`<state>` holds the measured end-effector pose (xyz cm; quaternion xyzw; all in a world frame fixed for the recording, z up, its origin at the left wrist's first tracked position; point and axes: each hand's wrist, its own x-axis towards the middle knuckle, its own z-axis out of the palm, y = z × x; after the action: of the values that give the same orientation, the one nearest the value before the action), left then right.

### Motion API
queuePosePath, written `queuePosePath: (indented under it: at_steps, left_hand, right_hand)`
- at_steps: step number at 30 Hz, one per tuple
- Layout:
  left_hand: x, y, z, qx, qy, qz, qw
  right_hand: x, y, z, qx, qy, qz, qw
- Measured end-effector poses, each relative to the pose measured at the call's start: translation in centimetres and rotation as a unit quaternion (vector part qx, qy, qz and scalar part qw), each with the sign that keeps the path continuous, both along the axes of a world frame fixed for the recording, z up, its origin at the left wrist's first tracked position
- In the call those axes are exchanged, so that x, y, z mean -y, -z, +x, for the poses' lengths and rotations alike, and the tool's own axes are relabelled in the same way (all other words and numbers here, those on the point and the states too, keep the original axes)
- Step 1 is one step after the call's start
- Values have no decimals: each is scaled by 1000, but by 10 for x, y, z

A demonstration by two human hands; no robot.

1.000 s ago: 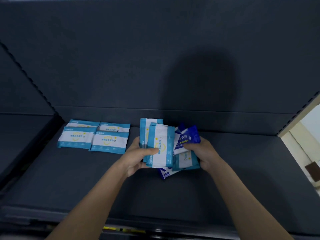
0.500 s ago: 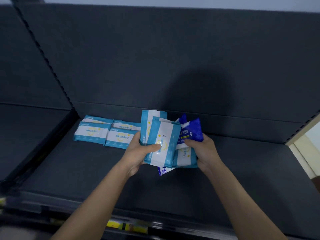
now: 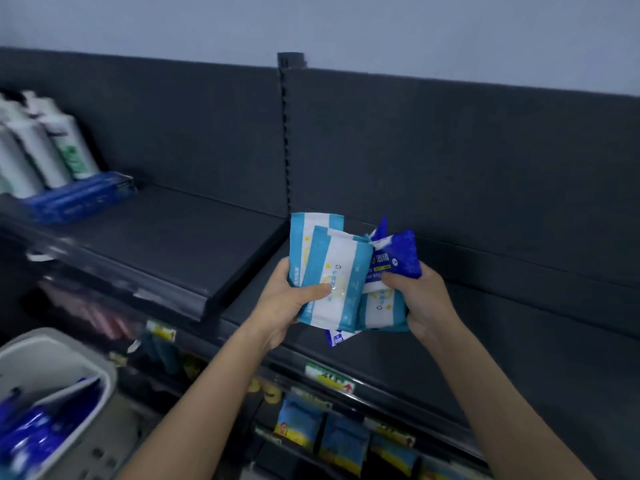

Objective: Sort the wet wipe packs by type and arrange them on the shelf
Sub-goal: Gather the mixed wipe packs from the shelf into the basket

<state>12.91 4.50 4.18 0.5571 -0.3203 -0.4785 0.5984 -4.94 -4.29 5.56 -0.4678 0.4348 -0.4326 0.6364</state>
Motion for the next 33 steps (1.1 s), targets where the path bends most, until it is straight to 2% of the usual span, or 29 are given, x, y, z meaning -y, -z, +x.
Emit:
queuePosePath:
  at_steps: [11, 18, 27, 33]
  left_hand:
    - [-181, 4, 138, 0, -197, -1, 980]
    - [-280, 12, 191, -4, -290, 23, 957]
    - [-376, 39, 236, -31, -424, 62, 903]
    - [-413, 75, 251, -43, -465, 128, 875]
  right_hand:
    - [-128, 0, 178, -16, -184, -13, 983]
    - [-206, 15, 263, -15, -264, 35, 964]
    - [-283, 45, 357, -49, -385, 60, 920]
    - [-312, 83, 391, -123, -462, 76, 875]
